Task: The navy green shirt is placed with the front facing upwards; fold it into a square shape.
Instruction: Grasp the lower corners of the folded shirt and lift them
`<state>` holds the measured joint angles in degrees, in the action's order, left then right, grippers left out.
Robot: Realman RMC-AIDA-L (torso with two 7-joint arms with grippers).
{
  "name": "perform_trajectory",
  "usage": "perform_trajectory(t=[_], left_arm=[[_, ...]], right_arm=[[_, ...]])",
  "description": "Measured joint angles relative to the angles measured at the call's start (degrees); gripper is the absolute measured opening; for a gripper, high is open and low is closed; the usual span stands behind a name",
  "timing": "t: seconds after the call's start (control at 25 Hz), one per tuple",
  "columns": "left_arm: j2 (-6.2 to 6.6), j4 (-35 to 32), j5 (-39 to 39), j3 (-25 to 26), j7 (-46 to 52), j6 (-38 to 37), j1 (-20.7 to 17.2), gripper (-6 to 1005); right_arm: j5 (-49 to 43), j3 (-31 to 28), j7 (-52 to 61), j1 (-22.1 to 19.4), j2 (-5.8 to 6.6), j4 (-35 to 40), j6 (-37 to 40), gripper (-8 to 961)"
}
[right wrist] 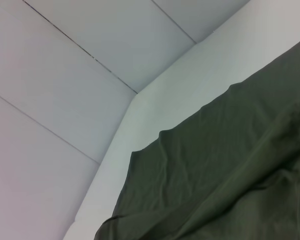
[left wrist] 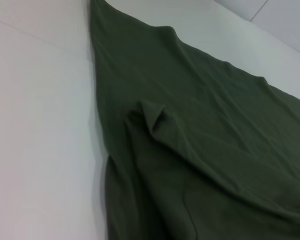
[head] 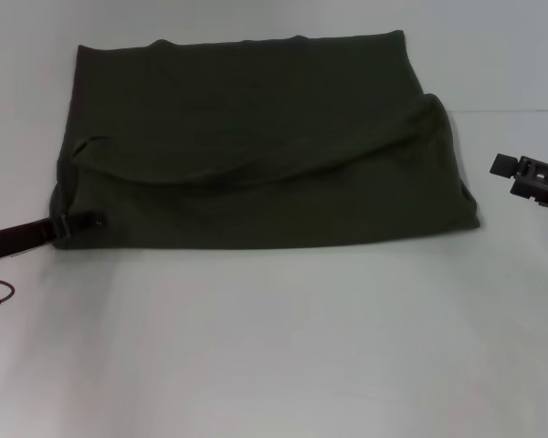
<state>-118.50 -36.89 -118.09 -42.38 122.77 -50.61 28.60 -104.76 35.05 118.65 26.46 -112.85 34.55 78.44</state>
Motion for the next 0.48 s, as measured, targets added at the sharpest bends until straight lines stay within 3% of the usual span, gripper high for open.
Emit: perform_trajectory(t=[0.12,0.32,0.48], left_arm=[[-0.06,-0.3,-0.4,0.1,0.2,-0.1,-0.1,674],[-0.05,-0.5,-0.9,0.1,0.2,0.0,-0.1,453],[-0.03,-0.6,-0.9,0.0,0.2,-0.1,-0.1,377]], right_arm=[[0.0,-0.8,0.0,0.0,0.0,-0.2,0.2,927],[-0.1,-0.9,0.0,-0.1,0.0,-0.2,0.4,915],[-0.4,-0.6,0.0,0.1,0.0,-0.2,0.3,905]])
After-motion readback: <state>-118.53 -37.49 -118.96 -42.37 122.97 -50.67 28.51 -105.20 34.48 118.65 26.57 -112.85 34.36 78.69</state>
